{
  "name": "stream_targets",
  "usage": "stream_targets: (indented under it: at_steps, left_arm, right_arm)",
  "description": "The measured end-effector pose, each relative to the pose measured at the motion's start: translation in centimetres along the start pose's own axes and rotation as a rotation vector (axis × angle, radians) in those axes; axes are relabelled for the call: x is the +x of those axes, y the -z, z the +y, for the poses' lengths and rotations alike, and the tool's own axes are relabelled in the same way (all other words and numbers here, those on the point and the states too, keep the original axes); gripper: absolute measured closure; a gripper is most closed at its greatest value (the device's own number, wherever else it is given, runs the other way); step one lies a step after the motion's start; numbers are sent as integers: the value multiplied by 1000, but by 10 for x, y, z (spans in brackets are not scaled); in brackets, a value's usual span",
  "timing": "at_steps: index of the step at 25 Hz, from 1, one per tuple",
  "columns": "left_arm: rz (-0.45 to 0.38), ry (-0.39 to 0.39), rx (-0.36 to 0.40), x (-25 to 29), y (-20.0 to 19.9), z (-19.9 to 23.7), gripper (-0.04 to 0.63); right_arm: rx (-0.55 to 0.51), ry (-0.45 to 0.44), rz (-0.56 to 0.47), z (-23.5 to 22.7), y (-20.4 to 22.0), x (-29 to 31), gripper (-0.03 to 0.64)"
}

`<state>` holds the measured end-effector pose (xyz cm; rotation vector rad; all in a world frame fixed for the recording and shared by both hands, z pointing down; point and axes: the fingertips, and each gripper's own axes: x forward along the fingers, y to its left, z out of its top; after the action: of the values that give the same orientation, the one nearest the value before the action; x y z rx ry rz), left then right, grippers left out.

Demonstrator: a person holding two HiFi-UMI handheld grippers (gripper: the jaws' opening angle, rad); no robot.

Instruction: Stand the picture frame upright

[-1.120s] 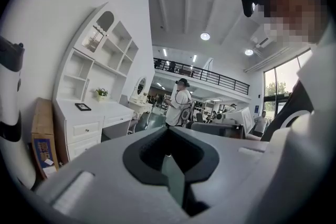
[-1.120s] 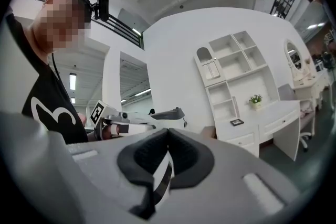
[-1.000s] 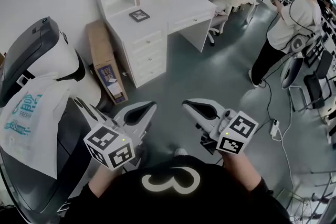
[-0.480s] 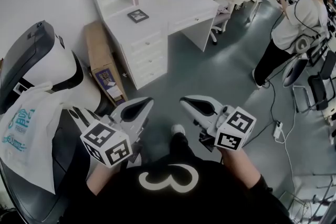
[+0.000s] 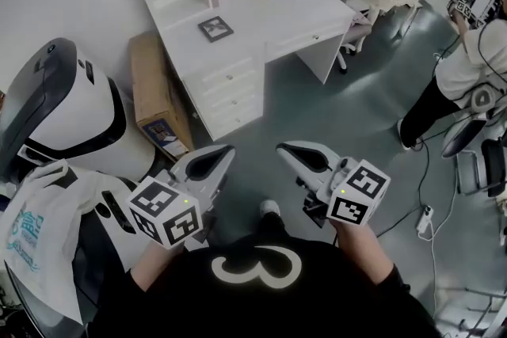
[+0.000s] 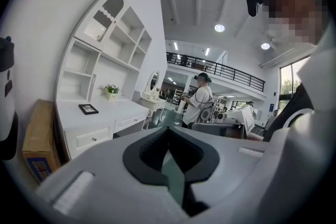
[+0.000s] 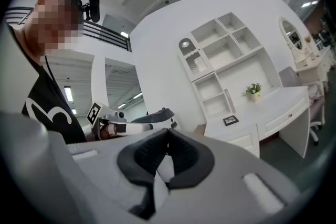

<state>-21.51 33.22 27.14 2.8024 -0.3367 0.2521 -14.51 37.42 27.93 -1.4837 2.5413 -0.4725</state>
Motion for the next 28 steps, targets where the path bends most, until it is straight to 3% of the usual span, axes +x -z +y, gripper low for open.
stream_targets:
  at_steps: [11,28]
  left_arm:
    - [15,-54,-17,153,-53,88,586]
    - [1,-144,-92,220,-73,232,586]
  right_arm:
    - [5,-86,111,-164,-50,52,614]
    - [-91,-153,219,-275,-67,184,614]
